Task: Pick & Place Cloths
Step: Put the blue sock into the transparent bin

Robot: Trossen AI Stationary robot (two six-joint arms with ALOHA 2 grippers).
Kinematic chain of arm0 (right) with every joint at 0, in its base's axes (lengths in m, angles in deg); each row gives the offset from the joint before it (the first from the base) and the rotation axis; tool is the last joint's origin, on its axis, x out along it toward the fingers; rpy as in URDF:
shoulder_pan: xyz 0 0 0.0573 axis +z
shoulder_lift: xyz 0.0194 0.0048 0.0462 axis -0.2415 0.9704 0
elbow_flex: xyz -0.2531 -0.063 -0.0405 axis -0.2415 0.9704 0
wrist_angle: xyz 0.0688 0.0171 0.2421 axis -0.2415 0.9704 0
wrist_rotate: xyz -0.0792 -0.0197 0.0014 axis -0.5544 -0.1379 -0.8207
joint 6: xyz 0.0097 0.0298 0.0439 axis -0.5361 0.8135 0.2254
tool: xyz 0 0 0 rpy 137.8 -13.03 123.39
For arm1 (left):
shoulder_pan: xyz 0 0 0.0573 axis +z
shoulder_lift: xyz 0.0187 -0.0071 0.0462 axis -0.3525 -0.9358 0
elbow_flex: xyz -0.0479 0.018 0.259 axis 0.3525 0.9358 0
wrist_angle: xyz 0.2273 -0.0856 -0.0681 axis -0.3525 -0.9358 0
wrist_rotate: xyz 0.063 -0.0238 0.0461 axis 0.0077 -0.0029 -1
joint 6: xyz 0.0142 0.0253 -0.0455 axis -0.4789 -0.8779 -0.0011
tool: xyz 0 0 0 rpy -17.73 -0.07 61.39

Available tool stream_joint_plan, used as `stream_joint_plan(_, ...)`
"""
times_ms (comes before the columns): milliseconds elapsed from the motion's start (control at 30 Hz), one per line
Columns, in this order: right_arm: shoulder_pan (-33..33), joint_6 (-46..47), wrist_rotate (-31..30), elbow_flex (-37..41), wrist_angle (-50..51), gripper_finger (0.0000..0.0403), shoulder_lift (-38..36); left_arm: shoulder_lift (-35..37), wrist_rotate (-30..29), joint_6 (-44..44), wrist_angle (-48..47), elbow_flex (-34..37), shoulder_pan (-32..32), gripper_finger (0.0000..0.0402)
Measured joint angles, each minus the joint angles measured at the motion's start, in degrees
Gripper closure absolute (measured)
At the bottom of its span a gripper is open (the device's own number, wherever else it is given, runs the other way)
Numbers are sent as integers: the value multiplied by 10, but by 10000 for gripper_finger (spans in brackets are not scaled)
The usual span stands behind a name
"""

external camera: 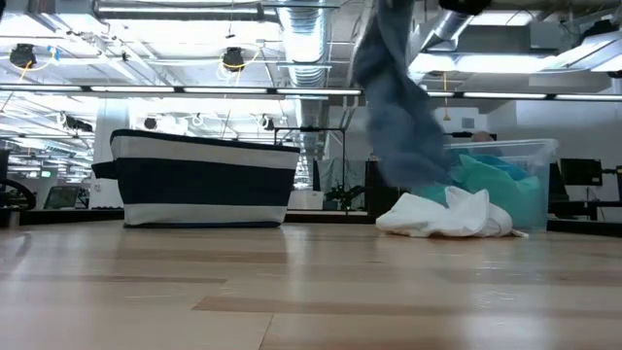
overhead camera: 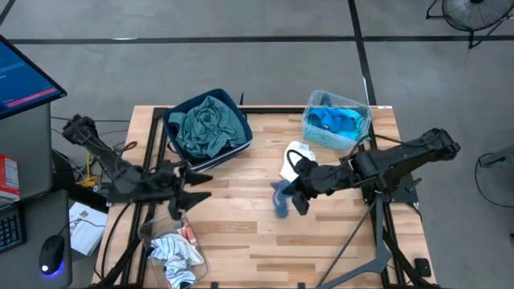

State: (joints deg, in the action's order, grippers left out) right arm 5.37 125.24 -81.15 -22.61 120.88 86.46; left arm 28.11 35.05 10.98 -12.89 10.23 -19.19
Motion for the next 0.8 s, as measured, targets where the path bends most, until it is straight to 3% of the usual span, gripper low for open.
stream_joint_plan(200, 5, -37, 11, -11, -48, 400, 31, -79, 112, -128, 178, -1, 93, 105)
stream_joint_plan(400, 10, -56, 40, -42, -53, 400, 74, -170, 222, -101, 184, -13, 173, 105)
stream_joint_plan(800, 16, -74, 54, -82, -55, 398, 97, -320, 313, -177, 184, -38, 215, 105)
